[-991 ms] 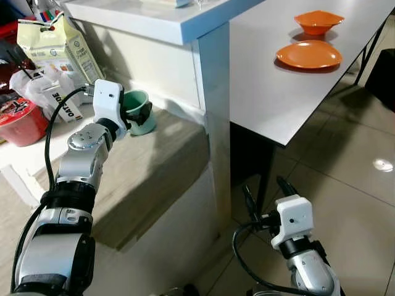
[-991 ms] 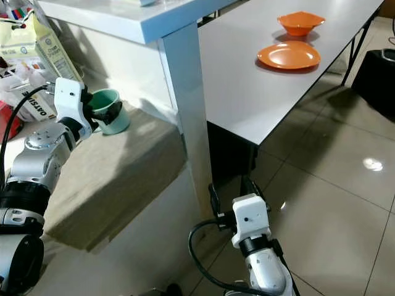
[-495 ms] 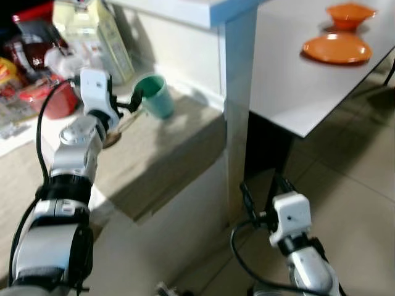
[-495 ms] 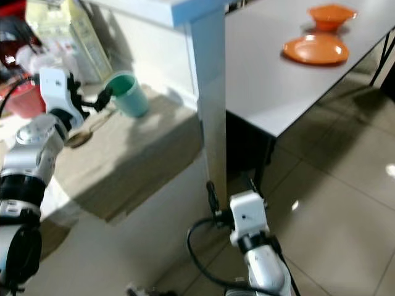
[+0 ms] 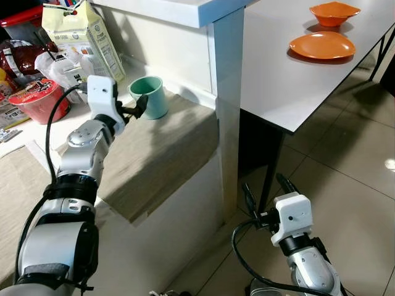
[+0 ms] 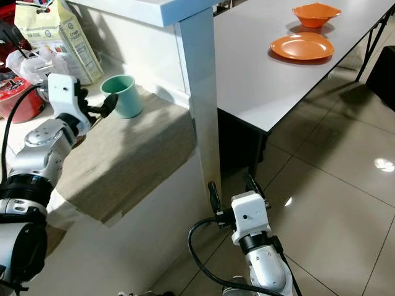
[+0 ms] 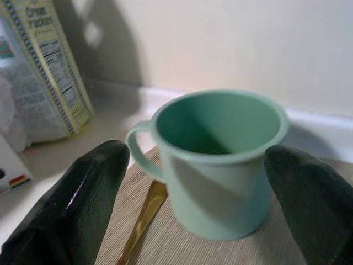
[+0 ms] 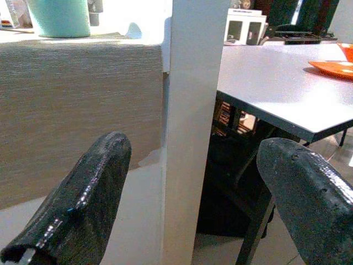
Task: Setting the table
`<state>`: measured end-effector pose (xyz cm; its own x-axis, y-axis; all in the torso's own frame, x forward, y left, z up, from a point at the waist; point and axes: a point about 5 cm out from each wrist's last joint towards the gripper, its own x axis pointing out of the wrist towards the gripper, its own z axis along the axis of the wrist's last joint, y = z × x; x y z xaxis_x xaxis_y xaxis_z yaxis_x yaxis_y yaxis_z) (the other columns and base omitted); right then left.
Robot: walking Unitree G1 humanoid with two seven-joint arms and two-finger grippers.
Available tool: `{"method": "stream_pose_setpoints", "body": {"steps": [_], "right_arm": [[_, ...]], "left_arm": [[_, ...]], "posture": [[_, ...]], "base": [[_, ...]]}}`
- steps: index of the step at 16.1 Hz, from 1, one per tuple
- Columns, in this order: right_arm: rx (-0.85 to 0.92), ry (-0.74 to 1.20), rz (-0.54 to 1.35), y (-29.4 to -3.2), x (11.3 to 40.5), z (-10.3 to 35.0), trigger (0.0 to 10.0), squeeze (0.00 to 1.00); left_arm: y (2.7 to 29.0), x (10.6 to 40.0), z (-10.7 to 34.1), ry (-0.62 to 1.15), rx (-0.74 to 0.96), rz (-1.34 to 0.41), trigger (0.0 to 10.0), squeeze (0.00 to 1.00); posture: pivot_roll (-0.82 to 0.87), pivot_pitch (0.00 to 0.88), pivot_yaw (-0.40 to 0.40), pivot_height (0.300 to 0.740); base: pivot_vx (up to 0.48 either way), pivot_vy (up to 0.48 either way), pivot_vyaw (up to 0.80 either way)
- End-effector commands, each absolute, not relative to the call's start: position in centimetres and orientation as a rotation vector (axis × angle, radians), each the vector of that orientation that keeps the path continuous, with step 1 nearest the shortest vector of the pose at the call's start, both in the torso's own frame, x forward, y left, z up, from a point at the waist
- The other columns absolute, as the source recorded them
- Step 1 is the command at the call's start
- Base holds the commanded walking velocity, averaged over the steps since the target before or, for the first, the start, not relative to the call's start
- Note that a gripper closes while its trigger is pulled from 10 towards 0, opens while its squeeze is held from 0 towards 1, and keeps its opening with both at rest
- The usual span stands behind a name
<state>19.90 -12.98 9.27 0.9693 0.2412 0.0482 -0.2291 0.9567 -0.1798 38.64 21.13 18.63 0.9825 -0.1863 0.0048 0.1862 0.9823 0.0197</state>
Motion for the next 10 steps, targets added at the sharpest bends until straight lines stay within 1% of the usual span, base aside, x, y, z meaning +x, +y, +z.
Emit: {"method": "stream_pose_setpoints", "body": {"steps": [1, 6, 10], "right_arm": [[-0.172, -0.069, 0.250, -12.7, 20.0, 9.3, 10.0, 0.00], [-0.169, -0.069, 0.251, -12.7, 20.2, 9.3, 10.0, 0.00], [-0.165, -0.074, 0.261, -12.5, 20.4, 9.3, 10.0, 0.00]], "left_arm": [[20.9, 38.8, 20.0, -0.051, 0.028, -0.198, 10.0, 0.00], [19.0, 38.5, 22.2, -0.140, 0.063, -0.282, 10.0, 0.00], [17.6, 38.3, 21.3, -0.089, 0.070, -0.337, 10.0, 0.00]], "posture": [[-0.34, 0.027, 0.176, 0.740], [-0.33, 0.019, 0.177, 0.740], [-0.31, 0.016, 0.178, 0.740]], "base": [[0.000, 0.000, 0.00], [0.000, 0.000, 0.00], [0.000, 0.000, 0.00]]}}
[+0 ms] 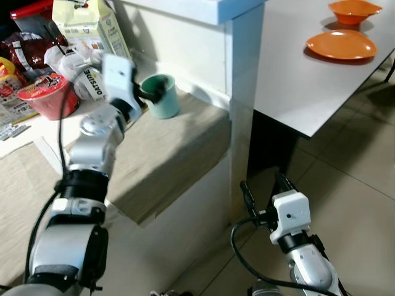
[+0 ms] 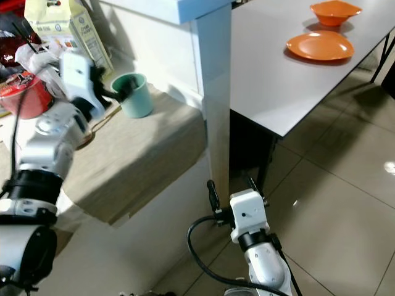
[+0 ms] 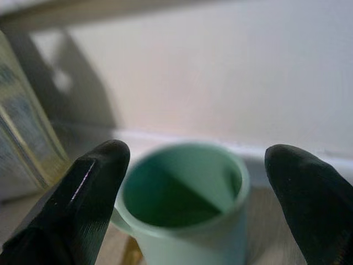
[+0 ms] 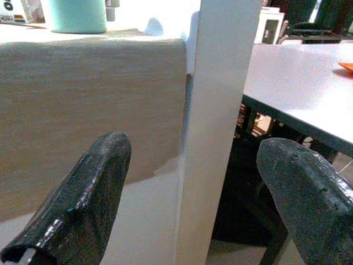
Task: Setting the table
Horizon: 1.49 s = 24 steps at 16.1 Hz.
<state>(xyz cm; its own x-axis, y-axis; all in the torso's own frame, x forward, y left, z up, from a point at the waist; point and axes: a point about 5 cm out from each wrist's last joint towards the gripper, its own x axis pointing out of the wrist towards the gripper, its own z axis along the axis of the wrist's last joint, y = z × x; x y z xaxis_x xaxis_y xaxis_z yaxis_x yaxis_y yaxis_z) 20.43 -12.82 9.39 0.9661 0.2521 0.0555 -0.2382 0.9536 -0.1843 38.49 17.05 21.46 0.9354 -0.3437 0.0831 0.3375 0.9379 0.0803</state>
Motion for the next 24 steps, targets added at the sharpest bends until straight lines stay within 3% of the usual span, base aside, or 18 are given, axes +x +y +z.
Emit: {"method": "stream_pose_setpoints", "body": {"steps": [1, 8, 17, 19, 22, 24], "right_arm": [[-0.162, -0.076, 0.264, -12.4, 20.5, 9.3, 10.0, 0.00], [-0.159, -0.077, 0.251, -12.3, 20.7, 9.3, 10.0, 0.00], [-0.153, -0.079, 0.256, -11.9, 20.9, 9.4, 10.0, 0.00], [-0.152, -0.081, 0.252, -11.8, 20.8, 9.4, 10.0, 0.00], [-0.014, -0.068, 0.098, -12.0, 20.1, 8.9, 10.0, 0.00], [-0.019, -0.147, 0.069, -16.2, 24.2, 11.1, 10.0, 0.00]], "left_arm": [[17.3, 38.5, 21.0, -0.061, 0.074, -0.353, 10.0, 0.00], [15.0, 38.3, 24.9, -0.111, 0.116, -0.496, 10.0, 0.00], [13.7, 38.1, 24.2, -0.025, 0.162, -0.591, 10.0, 0.00], [15.2, 38.8, 23.5, -0.002, 0.101, -0.487, 10.0, 0.00], [20.5, 37.4, 21.5, -0.098, -0.138, -0.166, 10.0, 0.00], [23.9, 34.4, 18.6, -0.115, -0.187, 0.025, 10.0, 0.00]], "posture": [[-0.31, 0.016, 0.177, 0.740], [-0.32, 0.018, 0.192, 0.740], [-0.31, 0.018, 0.201, 0.740], [-0.32, 0.021, 0.208, 0.740], [-0.31, 0.016, 0.207, 0.740], [-0.27, 0.000, 0.194, 0.740]], "base": [[0.000, 0.000, 0.00], [0.000, 0.000, 0.00], [0.000, 0.000, 0.00], [0.000, 0.000, 0.00], [0.000, 0.000, 0.00], [0.000, 0.000, 0.00]]}}
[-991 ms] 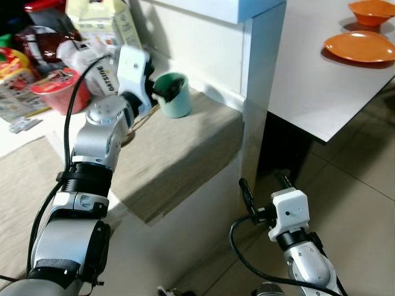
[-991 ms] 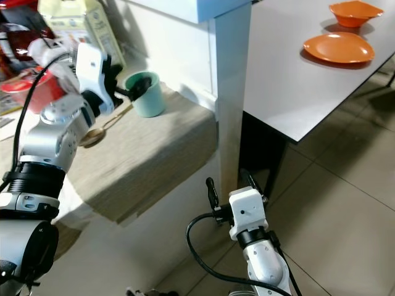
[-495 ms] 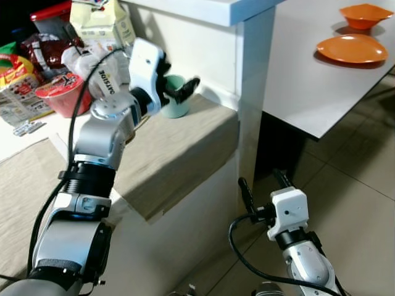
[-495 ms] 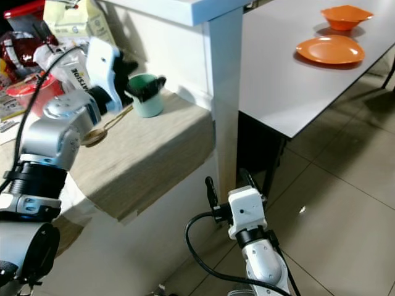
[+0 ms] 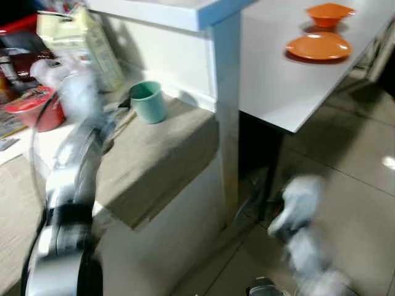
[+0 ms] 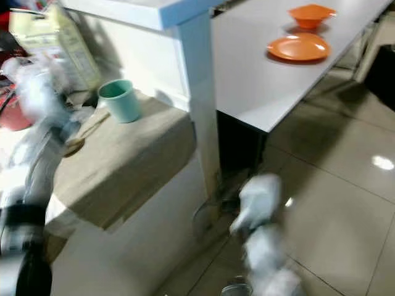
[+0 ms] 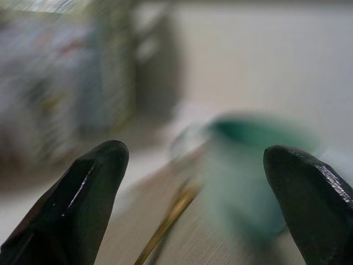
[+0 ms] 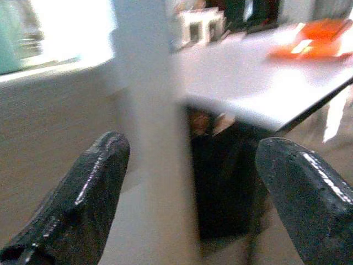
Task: Setting the table
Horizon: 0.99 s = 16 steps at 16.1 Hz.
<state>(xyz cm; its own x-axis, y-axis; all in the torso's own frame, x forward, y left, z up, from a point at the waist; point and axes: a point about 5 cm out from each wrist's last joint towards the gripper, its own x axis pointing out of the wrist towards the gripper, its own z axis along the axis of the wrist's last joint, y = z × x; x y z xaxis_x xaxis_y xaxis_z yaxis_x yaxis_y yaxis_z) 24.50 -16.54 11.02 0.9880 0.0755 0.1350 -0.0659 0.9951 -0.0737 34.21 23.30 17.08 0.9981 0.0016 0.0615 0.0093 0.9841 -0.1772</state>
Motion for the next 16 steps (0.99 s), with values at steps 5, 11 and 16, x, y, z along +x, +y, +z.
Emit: {"method": "stream_pose_setpoints", "body": {"steps": [5, 11, 16], "right_arm": [[-0.022, -0.182, 0.111, -15.6, 25.8, 11.9, 10.0, 0.00], [-0.004, -0.118, 0.161, -15.4, 25.0, 10.4, 10.0, 0.00], [-0.050, -0.081, 0.256, -15.6, 25.3, 10.0, 10.0, 0.00]], "left_arm": [[22.8, 31.2, 15.4, -0.071, -0.169, 0.070, 10.0, 0.00], [21.5, 28.9, 13.4, -0.031, -0.159, 0.080, 10.0, 0.00], [21.1, 27.0, 11.4, 0.003, -0.139, 0.124, 10.0, 0.00]], "posture": [[-0.26, 0.000, 0.187, 0.740], [-0.26, 0.000, 0.149, 0.740], [-0.23, 0.000, 0.074, 0.740]], "base": [[0.000, 0.000, 0.00], [0.000, 0.000, 0.00], [0.000, 0.000, 0.00]]}}
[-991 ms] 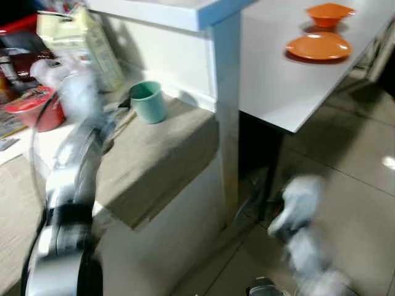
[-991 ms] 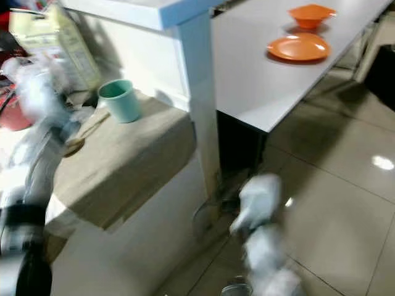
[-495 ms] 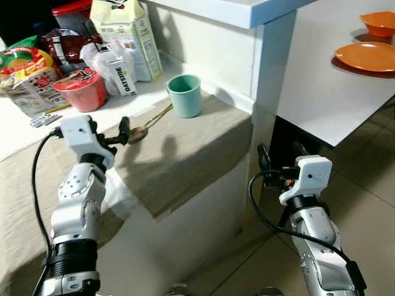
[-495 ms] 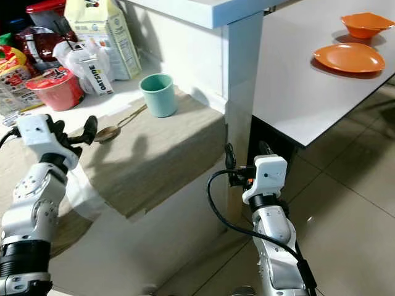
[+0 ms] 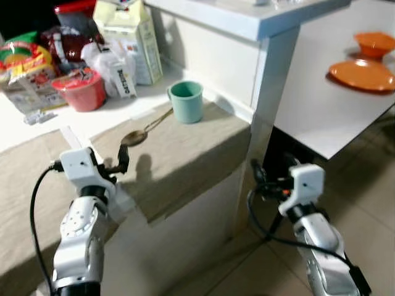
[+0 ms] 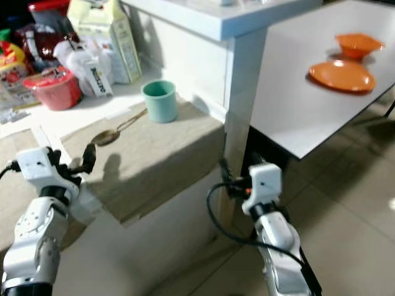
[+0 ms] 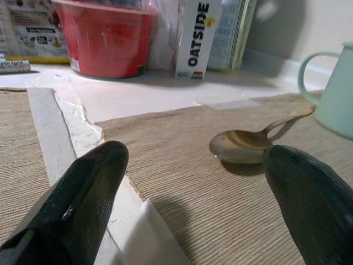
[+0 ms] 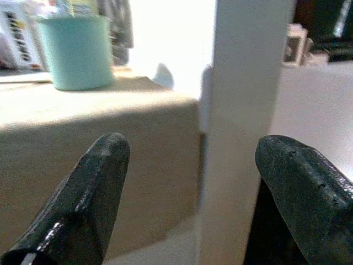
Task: Setting the table
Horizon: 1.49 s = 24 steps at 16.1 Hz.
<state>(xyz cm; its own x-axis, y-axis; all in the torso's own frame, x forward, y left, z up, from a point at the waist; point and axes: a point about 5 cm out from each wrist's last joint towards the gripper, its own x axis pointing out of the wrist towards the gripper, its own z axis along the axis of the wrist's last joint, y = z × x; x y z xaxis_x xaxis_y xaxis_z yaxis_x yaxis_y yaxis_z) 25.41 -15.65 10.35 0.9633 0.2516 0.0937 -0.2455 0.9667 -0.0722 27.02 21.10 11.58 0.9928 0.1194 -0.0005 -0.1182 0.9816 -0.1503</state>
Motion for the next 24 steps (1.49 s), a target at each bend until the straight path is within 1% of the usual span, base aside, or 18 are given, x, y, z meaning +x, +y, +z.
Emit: {"method": "stream_pose_setpoints", "body": {"steps": [1, 3, 5, 7, 9, 12, 16, 22, 24], "right_arm": [[-0.054, -0.083, 0.257, -15.8, 25.6, 10.1, 10.0, 0.00], [-0.056, -0.091, 0.253, -15.8, 25.8, 10.2, 10.0, 0.00], [-0.056, -0.094, 0.253, -15.7, 25.6, 10.1, 10.0, 0.00], [-0.055, -0.094, 0.251, -15.6, 25.5, 10.1, 10.0, 0.00], [-0.051, -0.095, 0.248, -15.4, 25.1, 9.9, 10.0, 0.00], [-0.053, -0.103, 0.238, -15.6, 25.0, 10.0, 10.0, 0.00], [-0.055, -0.115, 0.235, -15.7, 25.3, 10.3, 10.0, 0.00], [-0.053, -0.099, 0.222, -15.5, 25.3, 9.8, 10.0, 0.00], [-0.068, -0.100, 0.227, -15.3, 25.4, 9.9, 10.0, 0.00]], "left_arm": [[20.8, 27.4, 11.8, -0.009, -0.131, 0.112, 10.0, 0.00], [19.9, 28.0, 12.7, -0.031, -0.097, 0.055, 10.0, 0.00], [19.0, 28.7, 13.6, -0.056, -0.102, 0.009, 10.0, 0.00], [18.6, 29.0, 14.1, -0.072, -0.101, -0.006, 10.0, 0.00], [17.6, 29.4, 14.9, -0.093, -0.119, -0.038, 10.0, 0.00], [17.0, 29.6, 15.2, -0.110, -0.089, -0.064, 10.0, 0.00], [17.3, 30.0, 14.5, -0.068, -0.069, -0.063, 10.0, 0.00], [16.2, 29.8, 15.0, -0.086, -0.075, -0.103, 10.0, 0.00], [15.7, 29.3, 14.9, -0.095, -0.056, -0.122, 10.0, 0.00]], "posture": [[-0.24, 0.000, 0.070, 0.740], [-0.24, 0.000, 0.075, 0.740], [-0.26, 0.000, 0.093, 0.740], [-0.26, 0.000, 0.096, 0.740], [-0.27, 0.000, 0.100, 0.740], [-0.27, 0.000, 0.100, 0.740], [-0.27, 0.000, 0.103, 0.740], [-0.27, 0.000, 0.118, 0.740], [-0.26, 0.000, 0.117, 0.740]], "base": [[0.000, 0.000, 0.00], [0.000, 0.000, 0.00], [0.000, 0.000, 0.00], [0.000, 0.000, 0.00], [0.000, 0.000, 0.00], [0.000, 0.000, 0.00], [0.000, 0.000, 0.00], [0.477, 0.000, 0.00], [0.000, 0.000, 0.80]]}}
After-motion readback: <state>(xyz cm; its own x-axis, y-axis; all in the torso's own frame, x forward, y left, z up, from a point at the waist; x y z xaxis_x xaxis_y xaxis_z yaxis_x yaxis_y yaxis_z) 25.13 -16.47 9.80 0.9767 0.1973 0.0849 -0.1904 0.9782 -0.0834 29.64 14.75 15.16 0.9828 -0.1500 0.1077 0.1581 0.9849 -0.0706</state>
